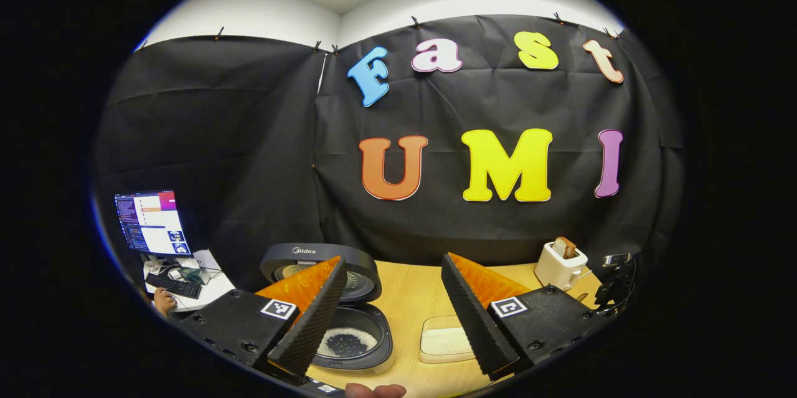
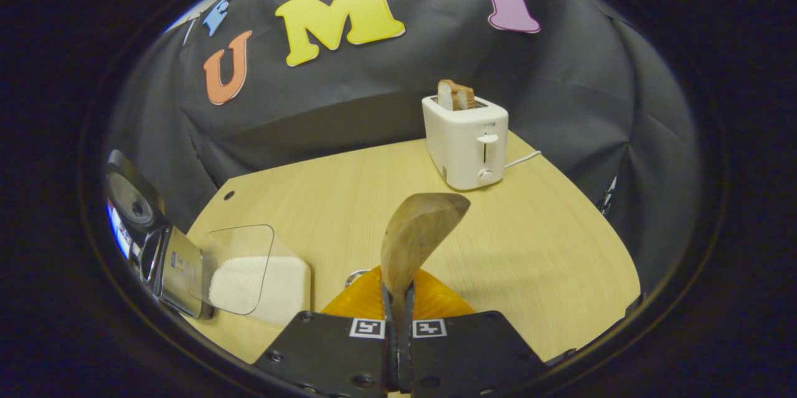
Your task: Close the left gripper, press the button to open the rice cooker; take a wooden spoon from the chopstick holder with the right hand, scoop a spoonful of rice and pour it into the rice cooker, then put the wooden spoon back into the chopstick holder.
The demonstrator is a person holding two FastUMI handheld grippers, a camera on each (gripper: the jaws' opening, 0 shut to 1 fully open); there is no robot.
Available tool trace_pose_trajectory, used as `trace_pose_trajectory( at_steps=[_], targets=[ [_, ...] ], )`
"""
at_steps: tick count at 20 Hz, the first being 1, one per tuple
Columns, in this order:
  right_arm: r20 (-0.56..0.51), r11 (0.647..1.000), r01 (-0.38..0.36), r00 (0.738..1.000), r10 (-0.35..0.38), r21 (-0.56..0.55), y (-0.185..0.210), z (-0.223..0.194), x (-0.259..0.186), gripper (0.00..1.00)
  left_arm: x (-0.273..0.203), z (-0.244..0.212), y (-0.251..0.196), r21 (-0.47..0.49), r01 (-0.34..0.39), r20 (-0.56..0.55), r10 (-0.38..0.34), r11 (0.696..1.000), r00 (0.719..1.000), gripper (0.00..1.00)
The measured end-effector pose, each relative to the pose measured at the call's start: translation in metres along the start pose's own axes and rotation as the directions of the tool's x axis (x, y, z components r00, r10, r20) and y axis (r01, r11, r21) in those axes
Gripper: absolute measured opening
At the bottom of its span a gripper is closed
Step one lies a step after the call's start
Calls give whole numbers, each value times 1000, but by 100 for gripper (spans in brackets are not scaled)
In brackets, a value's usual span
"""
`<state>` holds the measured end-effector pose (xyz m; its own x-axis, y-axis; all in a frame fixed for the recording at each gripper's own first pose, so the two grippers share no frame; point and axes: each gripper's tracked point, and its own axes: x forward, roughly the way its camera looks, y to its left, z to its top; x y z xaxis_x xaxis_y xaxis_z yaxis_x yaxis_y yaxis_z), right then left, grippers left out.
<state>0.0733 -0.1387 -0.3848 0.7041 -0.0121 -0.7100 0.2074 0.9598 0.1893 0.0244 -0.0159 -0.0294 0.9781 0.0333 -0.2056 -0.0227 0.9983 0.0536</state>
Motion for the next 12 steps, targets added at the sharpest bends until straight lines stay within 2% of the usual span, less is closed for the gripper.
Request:
trace_pose_trajectory(
  at_steps=[5,6,7,10,11,12],
  targets=[
    [-16,997,-25,1000,24,-68,-1,-4,-5,15,5,-1,-8,-8,13,-3,-14,1000,1000,97],
    [-12,997,-25,1000,24,-76,-2,-4,-7,36,6,0,-10,-11,17,0,-17,1000,1000,98],
    [-15,996,-24,1000,23,-80,-4,-5,-7,48,8,-1,-13,-16,23,-1,-23,1000,1000,97],
    [-15,995,-27,1000,25,-95,-6,-9,-8,51,10,0,-22,-28,42,-1,-42,999,999,98],
    [-16,994,-32,999,30,-101,-6,-10,-9,58,11,1,-24,-28,48,2,-48,998,999,98],
    [-18,994,-30,999,29,-108,-8,-13,-10,82,12,1,-26,-25,52,5,-52,998,999,98]
  ],
)
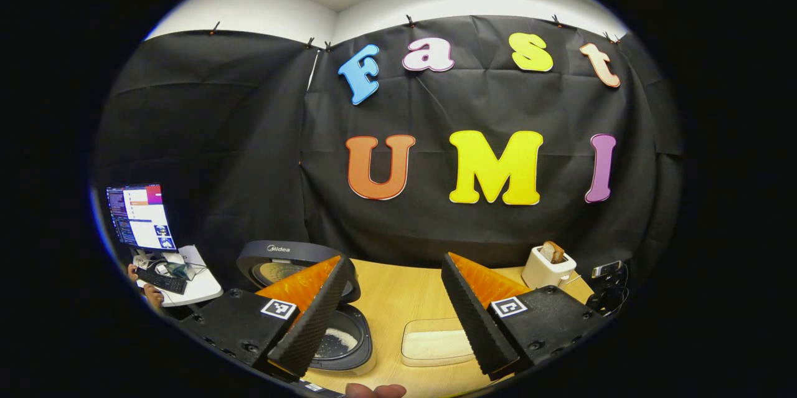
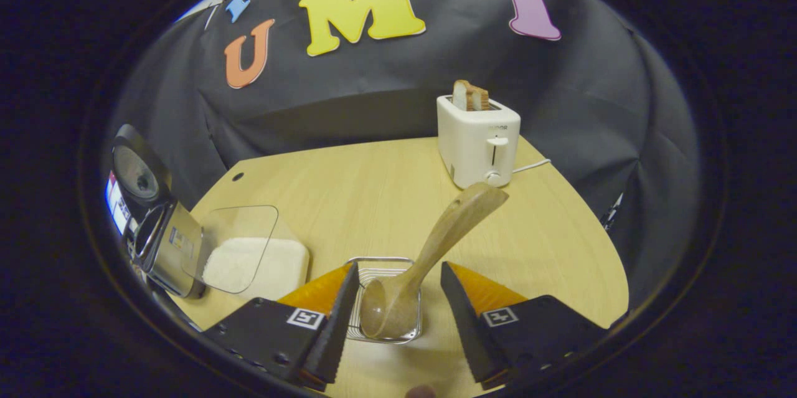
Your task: Close the left gripper, press the button to open the rice cooker; take a wooden spoon from the chopstick holder with the right hand, scoop a spoonful of rice and pour it into the rice cooker, then put the wooden spoon back into the chopstick holder.
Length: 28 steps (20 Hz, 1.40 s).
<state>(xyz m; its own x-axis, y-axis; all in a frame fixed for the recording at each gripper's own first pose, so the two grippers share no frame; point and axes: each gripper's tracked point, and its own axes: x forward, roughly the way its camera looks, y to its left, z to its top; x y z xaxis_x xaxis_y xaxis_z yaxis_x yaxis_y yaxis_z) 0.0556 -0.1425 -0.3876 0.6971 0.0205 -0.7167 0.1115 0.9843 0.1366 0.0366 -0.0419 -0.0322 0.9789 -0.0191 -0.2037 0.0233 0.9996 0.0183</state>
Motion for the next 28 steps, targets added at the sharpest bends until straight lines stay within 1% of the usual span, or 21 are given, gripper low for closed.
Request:
trace_pose_trajectory(
  at_steps=[1,2,3,4,5,6,7,8,10,11,12,16,17,18,19,20,21,22,23,26,28],
  targets=[
    [-2,1000,2,1000,-2,1,-1,-1,-2,83,0,0,-1,2,4,2,-4,1000,1000,98],
    [-6,1000,5,1000,-5,5,-2,-3,-4,79,2,1,-3,2,8,3,-8,1000,1000,98],
    [-8,1000,13,1000,-13,5,-5,-4,-6,84,2,1,-5,-2,12,4,-12,1000,1000,98],
    [-3,1000,20,1000,-20,4,-7,-3,-9,85,3,1,-5,-5,13,4,-13,1000,1000,97],
    [4,1000,21,1000,-21,1,-7,0,-14,84,3,1,-4,-7,13,6,-13,1000,1000,97],
    [15,1000,25,1000,-25,-2,-8,3,-20,80,2,2,-2,-9,12,8,-12,1000,1000,98],
    [24,1000,26,999,-26,-3,-7,6,-25,80,3,2,0,-10,9,9,-9,1000,1000,98],
    [30,999,33,999,-33,-4,-9,9,-31,89,2,1,2,-14,5,10,-5,1000,1000,97],
    [61,999,43,997,-43,-2,-10,19,-45,90,2,1,8,-24,-2,11,3,1000,1000,97],
    [78,999,46,996,-46,0,-9,25,-52,84,2,2,12,-25,-10,14,11,1000,1000,98],
    [89,999,42,995,-42,-4,-6,29,-59,90,2,3,18,-26,-19,15,20,999,1000,97],
    [138,1000,13,990,-10,-25,12,47,-87,93,6,3,45,-48,-72,1,72,996,997,97],
    [151,999,14,988,-8,-38,16,52,-93,94,7,5,54,-56,-90,-4,90,994,996,97],
    [164,999,18,986,-9,-51,19,56,-99,91,10,9,64,-61,-109,0,109,992,994,97],
    [182,997,27,983,-14,-66,22,62,-107,94,13,10,73,-66,-127,-7,127,990,992,98],
    [201,996,31,979,-14,-84,25,66,-114,94,15,10,81,-75,-137,-13,136,988,991,97],
    [218,994,33,976,-11,-99,28,71,-119,95,18,9,88,-83,-150,-22,148,985,989,100],
    [232,993,31,973,-4,-111,33,76,-125,92,21,12,101,-84,-168,-24,167,982,986,100],
    [237,994,19,972,8,-111,38,78,-129,94,24,14,109,-80,-181,-25,179,980,983,97],
    [256,993,-15,966,44,-113,50,89,-142,94,36,19,130,-43,-204,-32,203,978,979,98],
    [269,993,-21,962,53,-118,52,95,-148,94,48,12,137,-40,-205,-93,201,978,975,98]
  ],
)
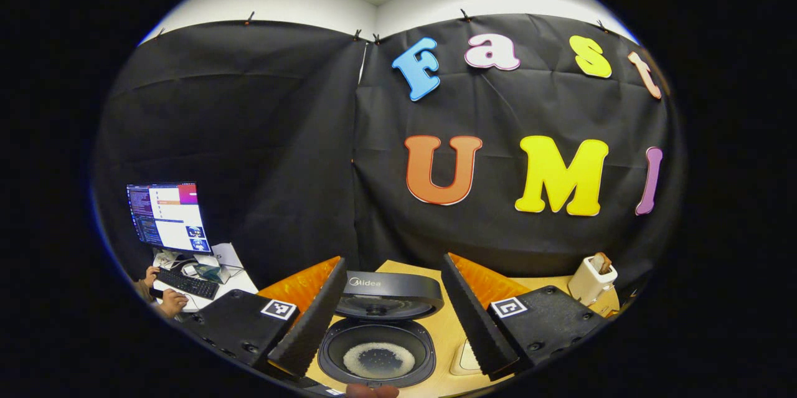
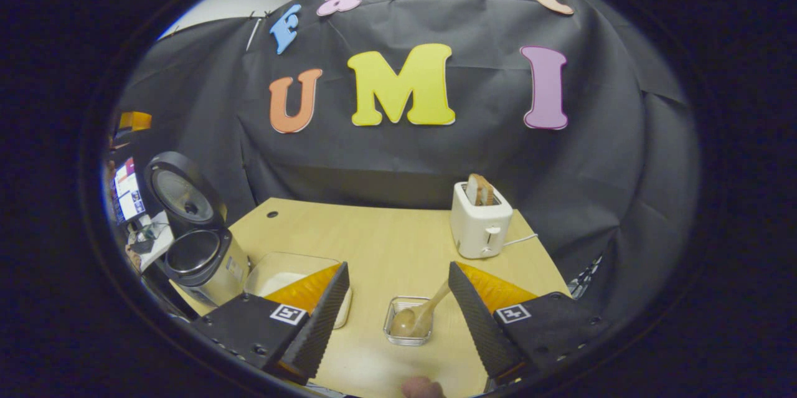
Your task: Close the left gripper, press the button to open the rice cooker; take a wooden spoon from the chopstick holder with the right hand, scoop a spoonful of rice and pour it into the rice cooker, then put the wooden spoon back into the chopstick holder.
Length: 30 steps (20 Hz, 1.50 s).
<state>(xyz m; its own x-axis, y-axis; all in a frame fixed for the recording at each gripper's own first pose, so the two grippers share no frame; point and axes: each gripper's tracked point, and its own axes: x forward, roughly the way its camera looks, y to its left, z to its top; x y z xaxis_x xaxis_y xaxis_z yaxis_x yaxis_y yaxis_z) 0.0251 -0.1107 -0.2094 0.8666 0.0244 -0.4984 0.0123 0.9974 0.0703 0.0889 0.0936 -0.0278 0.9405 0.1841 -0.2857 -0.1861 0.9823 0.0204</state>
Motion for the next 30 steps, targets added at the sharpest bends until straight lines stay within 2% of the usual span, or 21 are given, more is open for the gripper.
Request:
trace_pose_trajectory(
  at_steps=[10,11,12,17,18,21,24,27,30],
  targets=[
    [61,1000,15,998,-14,-18,-2,27,-17,92,72,-6,22,65,-1,-164,11,998,986,98],
    [67,1000,18,998,-16,-24,-3,30,-18,92,77,-9,20,60,4,-180,7,998,984,98],
    [71,1000,20,997,-19,-20,-3,31,-19,96,81,-13,21,56,2,-199,9,998,980,98],
    [89,999,35,996,-32,-30,-8,37,-23,94,96,-27,22,39,14,-244,-4,999,970,98],
    [90,999,37,995,-34,-30,-7,37,-24,92,96,-33,23,38,16,-260,-6,999,966,98],
    [97,998,55,994,-51,-38,-12,37,-29,94,93,-47,23,53,19,-297,-2,998,955,98],
    [104,998,50,994,-45,-42,-9,38,-29,94,89,-48,24,52,18,-272,-3,998,962,98],
    [119,997,62,991,-56,-48,-8,44,-34,92,76,-57,23,48,20,-287,-6,999,958,98],
    [141,997,61,989,-53,-51,-4,50,-36,95,58,-71,22,47,20,-299,-5,999,954,98]
  ],
)
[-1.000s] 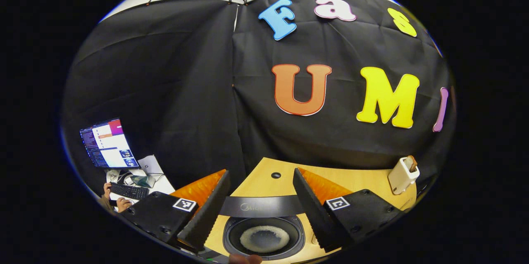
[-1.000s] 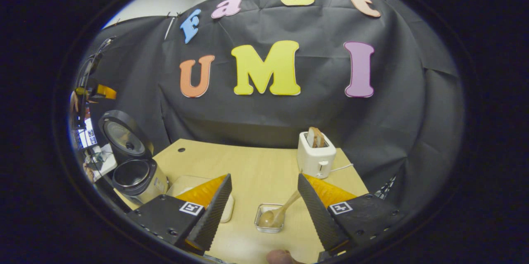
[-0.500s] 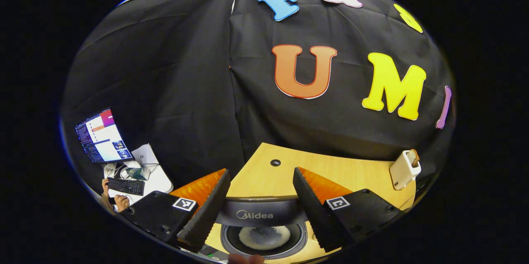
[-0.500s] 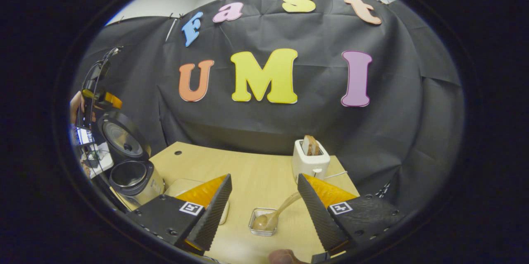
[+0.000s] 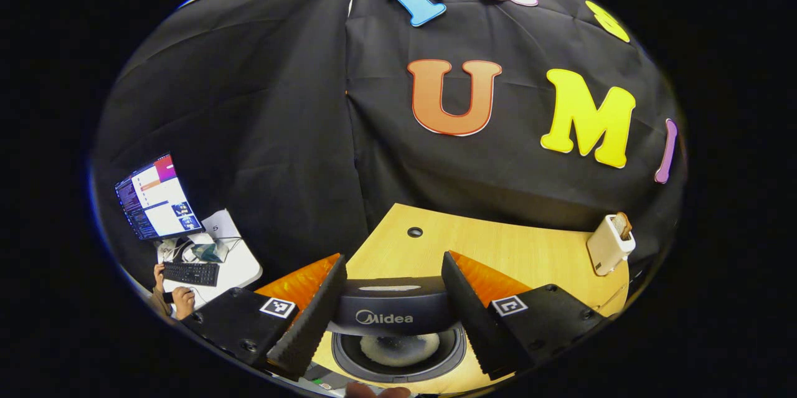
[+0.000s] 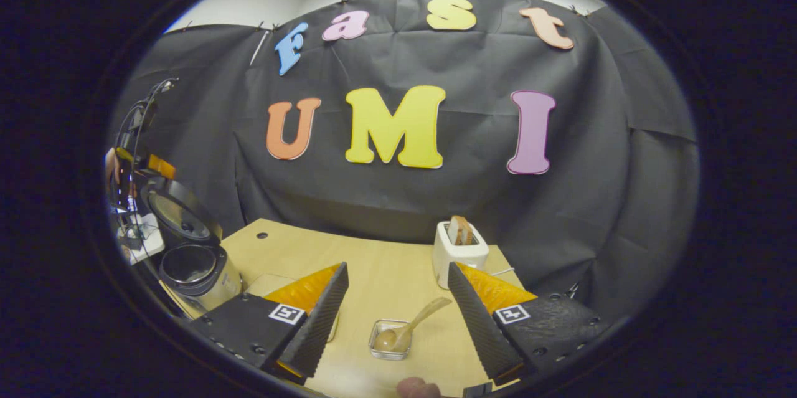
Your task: Close the left gripper, press the button to open the rice cooker; take a wooden spoon from the chopstick holder with the right hand, scoop a spoonful of rice and pour it into the rice cooker, then put the wooden spoon back into the chopstick holder.
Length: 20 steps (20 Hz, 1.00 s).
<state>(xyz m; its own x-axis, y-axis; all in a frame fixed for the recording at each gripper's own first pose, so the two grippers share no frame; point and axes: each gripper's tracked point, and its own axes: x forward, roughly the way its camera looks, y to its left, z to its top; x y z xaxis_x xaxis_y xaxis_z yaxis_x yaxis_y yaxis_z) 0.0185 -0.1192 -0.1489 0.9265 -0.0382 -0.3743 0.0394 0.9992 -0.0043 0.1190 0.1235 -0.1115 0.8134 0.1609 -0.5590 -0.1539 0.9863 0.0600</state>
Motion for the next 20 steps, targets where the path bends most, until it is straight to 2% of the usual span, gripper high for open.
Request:
trace_pose_trajectory(
  at_steps=[4,6,11,20],
  targets=[
    [18,1000,-12,1000,12,9,3,9,-2,95,-18,-32,-2,-10,4,-11,-5,1000,1000,98],
    [24,1000,7,1000,-8,9,0,9,-1,94,-25,-54,-3,-19,2,-29,-2,1000,1000,98],
    [2,1000,3,1000,-3,1,4,4,-3,95,-29,-107,-9,-31,-4,-70,2,1000,998,99],
    [-17,999,-19,1000,18,-51,21,1,1,96,-25,-151,-11,-70,16,-88,-22,997,996,98]
  ],
)
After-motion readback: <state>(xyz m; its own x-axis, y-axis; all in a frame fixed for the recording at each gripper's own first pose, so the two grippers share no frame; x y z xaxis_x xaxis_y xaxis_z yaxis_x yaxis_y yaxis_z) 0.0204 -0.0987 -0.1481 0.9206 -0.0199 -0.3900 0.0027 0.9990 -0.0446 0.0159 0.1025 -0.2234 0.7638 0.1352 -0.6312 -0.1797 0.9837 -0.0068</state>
